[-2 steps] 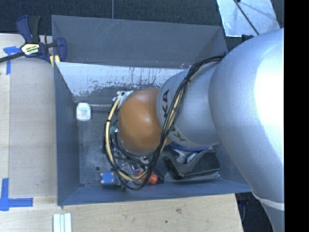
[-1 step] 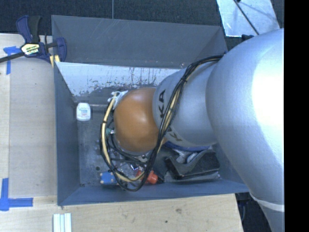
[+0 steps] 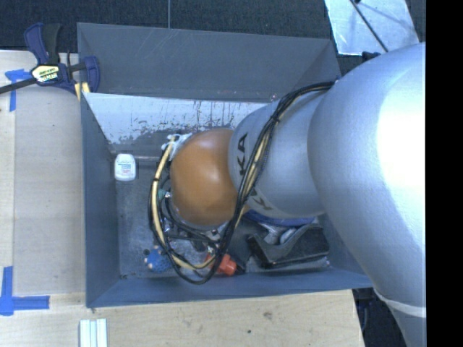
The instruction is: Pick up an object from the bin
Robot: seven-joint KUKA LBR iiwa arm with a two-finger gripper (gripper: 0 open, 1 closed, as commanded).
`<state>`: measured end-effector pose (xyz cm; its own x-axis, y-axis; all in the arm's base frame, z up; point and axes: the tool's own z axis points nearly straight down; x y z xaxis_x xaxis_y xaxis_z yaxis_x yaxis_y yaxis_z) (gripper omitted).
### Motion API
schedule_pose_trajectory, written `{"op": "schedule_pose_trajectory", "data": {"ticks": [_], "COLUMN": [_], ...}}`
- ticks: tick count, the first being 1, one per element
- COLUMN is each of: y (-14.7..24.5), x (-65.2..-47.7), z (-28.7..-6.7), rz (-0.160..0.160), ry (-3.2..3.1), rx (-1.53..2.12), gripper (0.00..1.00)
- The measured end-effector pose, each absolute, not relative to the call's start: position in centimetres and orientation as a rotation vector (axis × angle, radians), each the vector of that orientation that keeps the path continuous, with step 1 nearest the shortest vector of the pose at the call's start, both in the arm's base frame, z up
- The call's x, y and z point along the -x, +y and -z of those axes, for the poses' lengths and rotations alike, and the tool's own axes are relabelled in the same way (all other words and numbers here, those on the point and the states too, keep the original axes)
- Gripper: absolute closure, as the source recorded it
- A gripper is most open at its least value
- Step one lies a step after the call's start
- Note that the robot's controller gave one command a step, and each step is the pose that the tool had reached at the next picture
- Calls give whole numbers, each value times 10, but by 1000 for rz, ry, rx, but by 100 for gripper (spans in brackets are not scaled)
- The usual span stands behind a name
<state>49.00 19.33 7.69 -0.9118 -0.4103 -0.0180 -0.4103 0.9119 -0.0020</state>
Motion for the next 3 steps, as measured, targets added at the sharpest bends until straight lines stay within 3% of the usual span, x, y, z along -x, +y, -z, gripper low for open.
{"op": "schedule_pose_trajectory", "data": {"ticks": [1,2,3], "y": [193,192,185], "x": [-505,-503,-490], "z": [-202,-197,-86], "rz": [-2,-1,1], "ry": [3063,3073,3068], "rx": [637,638,704], "gripper": [100,0,0]}}
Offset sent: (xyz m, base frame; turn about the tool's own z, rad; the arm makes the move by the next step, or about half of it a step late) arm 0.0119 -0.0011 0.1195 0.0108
